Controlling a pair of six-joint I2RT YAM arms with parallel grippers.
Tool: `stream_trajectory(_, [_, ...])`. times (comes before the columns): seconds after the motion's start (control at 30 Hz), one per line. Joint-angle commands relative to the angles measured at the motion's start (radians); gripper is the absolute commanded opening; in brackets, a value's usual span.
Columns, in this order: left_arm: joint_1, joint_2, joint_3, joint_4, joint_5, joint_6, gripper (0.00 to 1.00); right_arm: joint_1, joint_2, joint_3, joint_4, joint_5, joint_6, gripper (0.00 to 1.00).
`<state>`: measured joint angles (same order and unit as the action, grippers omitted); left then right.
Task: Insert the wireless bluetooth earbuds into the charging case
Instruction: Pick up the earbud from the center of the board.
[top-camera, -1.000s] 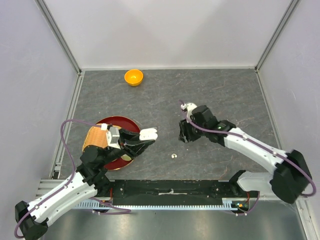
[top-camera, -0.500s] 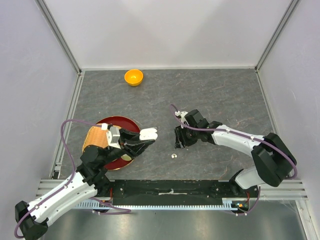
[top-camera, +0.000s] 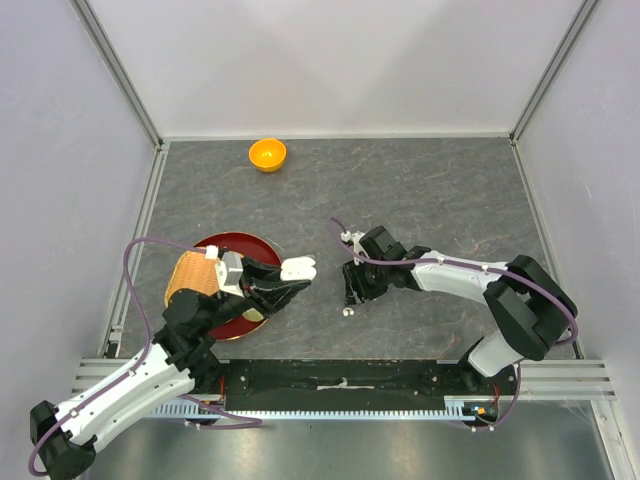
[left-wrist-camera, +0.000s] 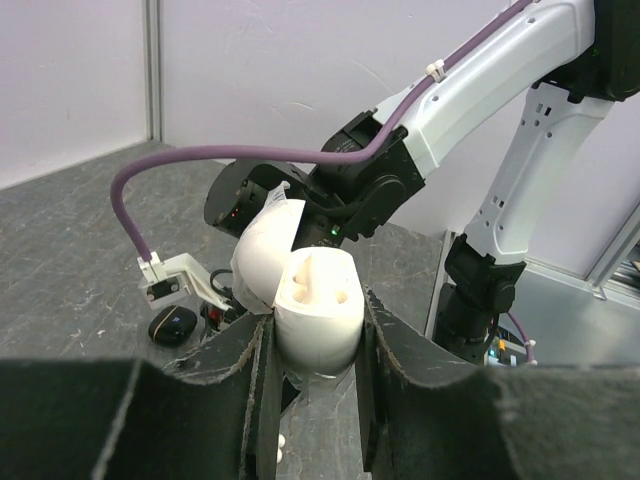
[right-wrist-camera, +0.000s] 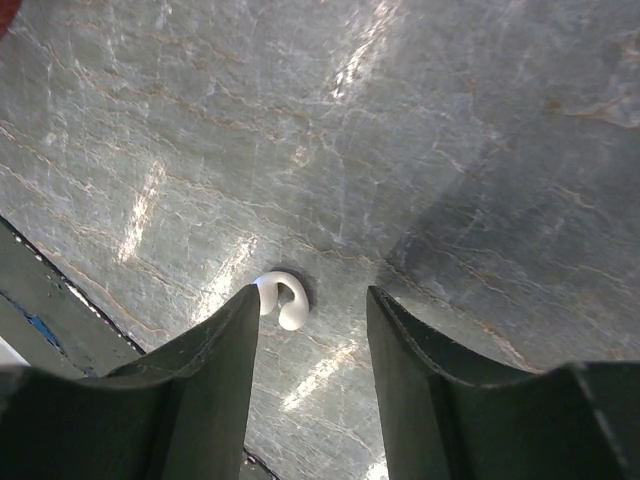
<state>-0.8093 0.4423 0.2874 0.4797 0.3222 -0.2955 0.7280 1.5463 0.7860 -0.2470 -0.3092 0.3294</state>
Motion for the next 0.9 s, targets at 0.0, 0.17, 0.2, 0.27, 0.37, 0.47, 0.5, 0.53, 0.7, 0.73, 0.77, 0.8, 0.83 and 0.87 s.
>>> stream_trajectory(0.0, [-0.004,0.003,0.015,0.019,0.008,-0.024,0.02,0.037,0.018,0.001,0.035,0.019,0.011,0.53])
stream_trajectory(0.17, [-0.004,-0.005,0.01,0.013,0.003,-0.024,0.02,0.068,0.031,-0.002,0.025,0.07,0.011,0.51])
stream_trajectory(0.2, [-0.004,-0.008,0.009,0.013,-0.002,-0.024,0.02,0.071,0.031,-0.007,0.025,0.076,0.01,0.51])
stream_trajectory(0.27, [-0.002,-0.008,0.006,0.013,-0.006,-0.024,0.02,0.076,0.032,-0.01,0.023,0.085,0.01,0.5])
stream_trajectory(0.37, [-0.004,-0.005,0.004,0.013,-0.006,-0.024,0.02,0.079,0.034,-0.017,0.023,0.094,0.008,0.48])
stream_trajectory(0.47, [-0.002,-0.004,0.002,0.013,-0.006,-0.025,0.02,0.08,0.037,-0.019,0.023,0.097,0.008,0.47])
stream_trajectory(0.5, [-0.002,-0.004,0.002,0.013,-0.005,-0.025,0.02,0.08,0.038,-0.019,0.023,0.099,0.008,0.45])
stream_trajectory(0.53, [-0.004,-0.004,0.002,0.013,-0.005,-0.027,0.02,0.08,0.038,-0.018,0.023,0.099,0.008,0.43])
stream_trajectory(0.7, [-0.004,-0.008,-0.001,0.013,-0.008,-0.031,0.02,0.082,0.035,-0.025,0.022,0.104,0.003,0.42])
stream_trajectory(0.73, [-0.002,-0.008,-0.004,0.013,-0.008,-0.033,0.02,0.082,0.034,-0.027,0.022,0.105,0.003,0.42])
stream_trajectory(0.77, [-0.004,-0.01,-0.002,0.013,-0.009,-0.033,0.02,0.083,0.034,-0.028,0.022,0.105,0.002,0.42])
stream_trajectory(0.8, [-0.002,-0.013,-0.005,0.013,-0.014,-0.034,0.02,0.085,0.032,-0.031,0.023,0.102,0.002,0.42])
stream_trajectory(0.83, [-0.002,-0.013,-0.007,0.013,-0.014,-0.033,0.02,0.083,0.031,-0.033,0.023,0.099,0.002,0.42])
stream_trajectory(0.87, [-0.004,-0.013,-0.007,0.013,-0.015,-0.036,0.02,0.085,0.028,-0.036,0.022,0.099,0.0,0.42])
